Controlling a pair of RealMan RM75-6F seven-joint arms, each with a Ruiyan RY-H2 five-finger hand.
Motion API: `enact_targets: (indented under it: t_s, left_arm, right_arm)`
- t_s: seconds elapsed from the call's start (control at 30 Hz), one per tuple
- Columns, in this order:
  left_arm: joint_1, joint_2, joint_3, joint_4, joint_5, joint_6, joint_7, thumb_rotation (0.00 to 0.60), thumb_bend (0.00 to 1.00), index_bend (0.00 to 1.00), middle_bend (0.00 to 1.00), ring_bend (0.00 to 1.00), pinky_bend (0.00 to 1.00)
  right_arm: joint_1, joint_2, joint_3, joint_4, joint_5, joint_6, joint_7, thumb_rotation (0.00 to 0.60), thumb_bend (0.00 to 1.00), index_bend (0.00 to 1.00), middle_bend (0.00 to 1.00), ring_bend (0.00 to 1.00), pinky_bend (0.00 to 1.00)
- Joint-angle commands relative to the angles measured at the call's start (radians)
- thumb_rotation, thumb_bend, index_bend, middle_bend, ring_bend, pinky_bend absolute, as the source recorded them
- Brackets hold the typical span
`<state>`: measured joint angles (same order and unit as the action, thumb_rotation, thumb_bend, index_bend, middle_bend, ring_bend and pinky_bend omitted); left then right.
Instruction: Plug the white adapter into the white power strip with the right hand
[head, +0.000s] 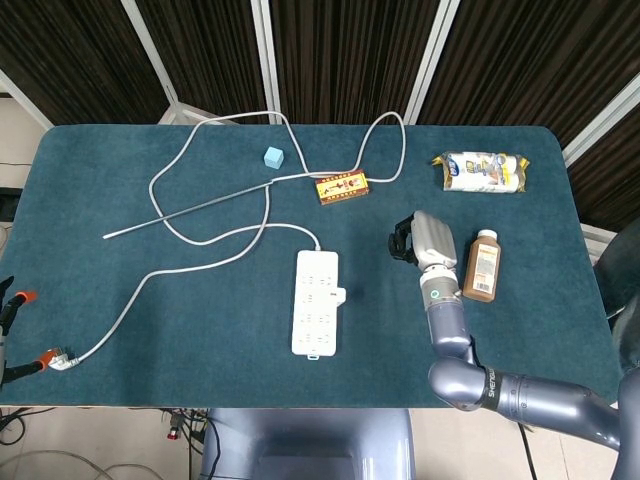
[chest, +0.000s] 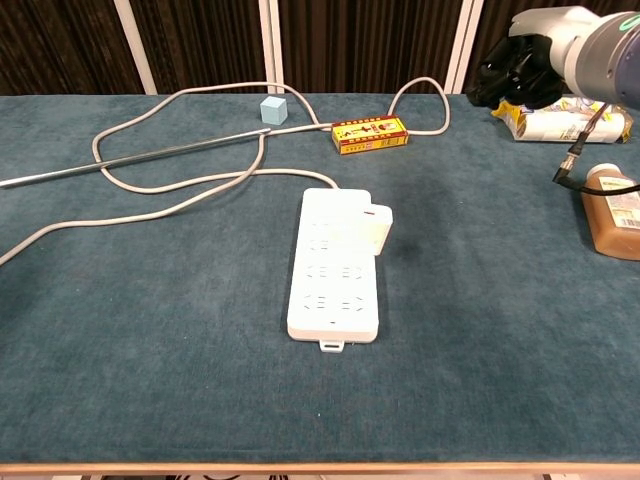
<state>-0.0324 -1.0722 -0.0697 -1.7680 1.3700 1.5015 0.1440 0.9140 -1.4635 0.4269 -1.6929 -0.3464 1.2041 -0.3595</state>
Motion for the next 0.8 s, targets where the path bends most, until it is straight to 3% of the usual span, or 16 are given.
enact_targets:
  t_s: [0.03,0.23,0.43,0.8]
  left_arm:
    - [0.0,0.0,-0.001,0.0,-0.001,0.0,-0.001,0.6,0.09,0.24,0.01,0.0,0.0]
    - [-0.002,0.0,0.0,0.0,-0.004,-0.005,0.002,0.6,0.09,0.24,0.01,0.0,0.0]
    - [-0.002,0.003,0.003,-0.002,0.0,-0.004,0.002,0.6,0.09,0.24,0.01,0.0,0.0]
    - [-0.006,0.008,0.007,-0.005,0.0,-0.016,0.001,0.6,0.09,0.24,0.01,0.0,0.0]
  right_arm:
    - [-0.005,-0.003,0.009,-0.003,0.007,0.006,0.003,0.6,0.74,1.0,0.85,0.97,1.0]
    - [-0.036,0.004,0.025,-0.08,-0.002,0.01,0.041,0.6,0.85,1.0,0.87,0.99,1.0]
    - [-0.084,0.054,0.039,-0.215,-0.012,-0.088,0.122,0.6,0.94,1.0,0.89,1.0,1.0]
    - [-0.074,0.068,-0.053,-0.327,-0.113,-0.098,0.052,0.6,0.95,1.0,0.89,1.0,1.0]
